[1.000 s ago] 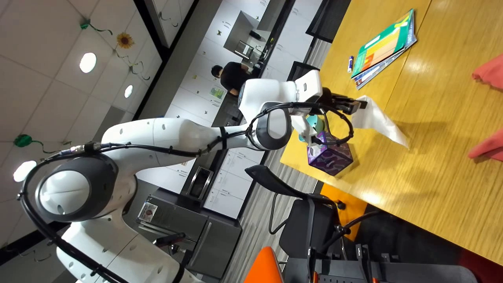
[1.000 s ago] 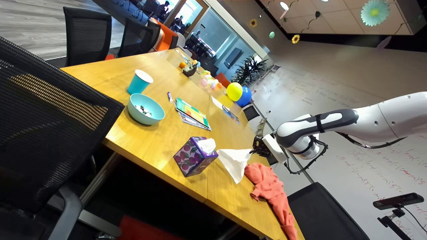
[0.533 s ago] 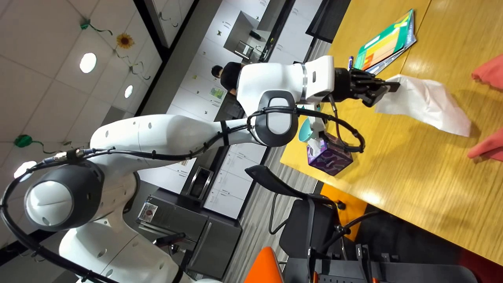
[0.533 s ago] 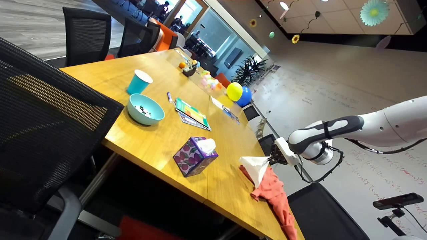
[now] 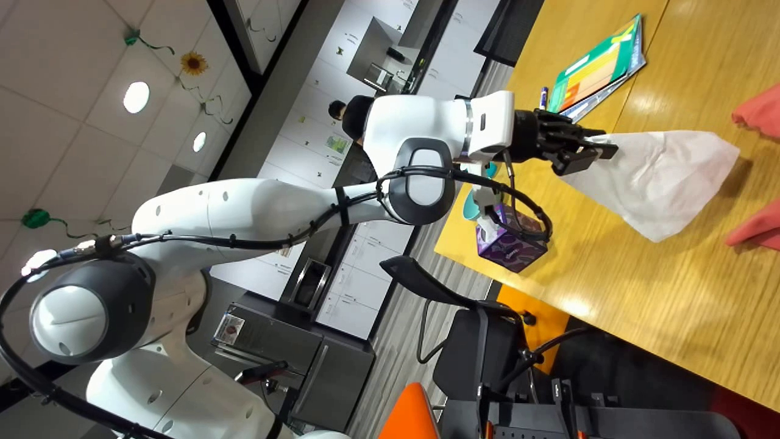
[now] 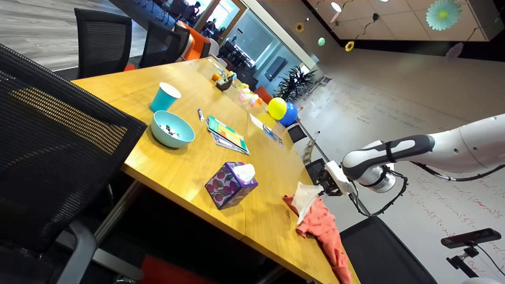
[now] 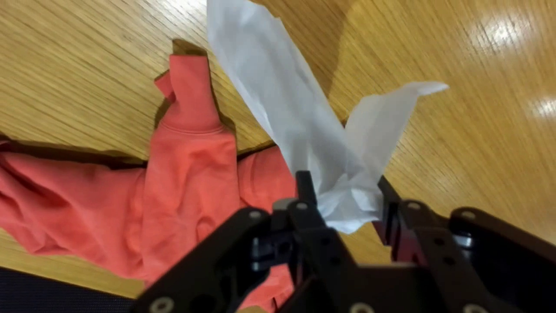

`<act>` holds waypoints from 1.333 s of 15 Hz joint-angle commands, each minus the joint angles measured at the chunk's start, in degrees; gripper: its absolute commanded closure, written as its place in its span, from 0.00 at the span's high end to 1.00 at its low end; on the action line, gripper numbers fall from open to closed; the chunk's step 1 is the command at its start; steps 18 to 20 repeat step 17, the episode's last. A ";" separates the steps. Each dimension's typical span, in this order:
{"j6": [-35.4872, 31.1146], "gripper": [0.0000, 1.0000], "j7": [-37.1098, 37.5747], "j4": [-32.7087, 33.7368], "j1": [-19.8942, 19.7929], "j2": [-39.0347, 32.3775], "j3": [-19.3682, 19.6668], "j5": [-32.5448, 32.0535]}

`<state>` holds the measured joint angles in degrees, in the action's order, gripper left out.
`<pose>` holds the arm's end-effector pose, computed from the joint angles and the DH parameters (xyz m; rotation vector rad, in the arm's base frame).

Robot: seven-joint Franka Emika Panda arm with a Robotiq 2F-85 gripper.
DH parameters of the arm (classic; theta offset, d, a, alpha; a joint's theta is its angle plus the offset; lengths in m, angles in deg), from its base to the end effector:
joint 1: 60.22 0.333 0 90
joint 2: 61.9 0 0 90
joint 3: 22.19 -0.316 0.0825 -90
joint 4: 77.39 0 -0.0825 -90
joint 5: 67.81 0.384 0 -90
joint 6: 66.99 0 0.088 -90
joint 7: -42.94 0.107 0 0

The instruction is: Take a tissue out of the tissue box and use it to wipe the table

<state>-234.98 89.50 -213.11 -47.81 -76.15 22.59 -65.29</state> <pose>0.4573 -0.2917 0.2924 2.3068 -1.8830 0.6107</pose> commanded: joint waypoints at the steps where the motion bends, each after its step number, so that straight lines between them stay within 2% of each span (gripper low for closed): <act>1: 2.71 0.69 -1.78 -0.83 -0.39 3.61 -1.35 0.66; 5: 3.60 0.99 -1.70 -0.81 -0.53 4.39 -2.08 0.91; 14: 7.34 1.00 -5.34 -0.82 -1.25 6.18 -3.37 1.25; 15: 5.06 1.00 -2.80 -0.04 -0.31 3.48 -2.41 0.46; 20: 5.18 1.00 -2.91 -0.04 -0.31 3.46 -2.40 0.44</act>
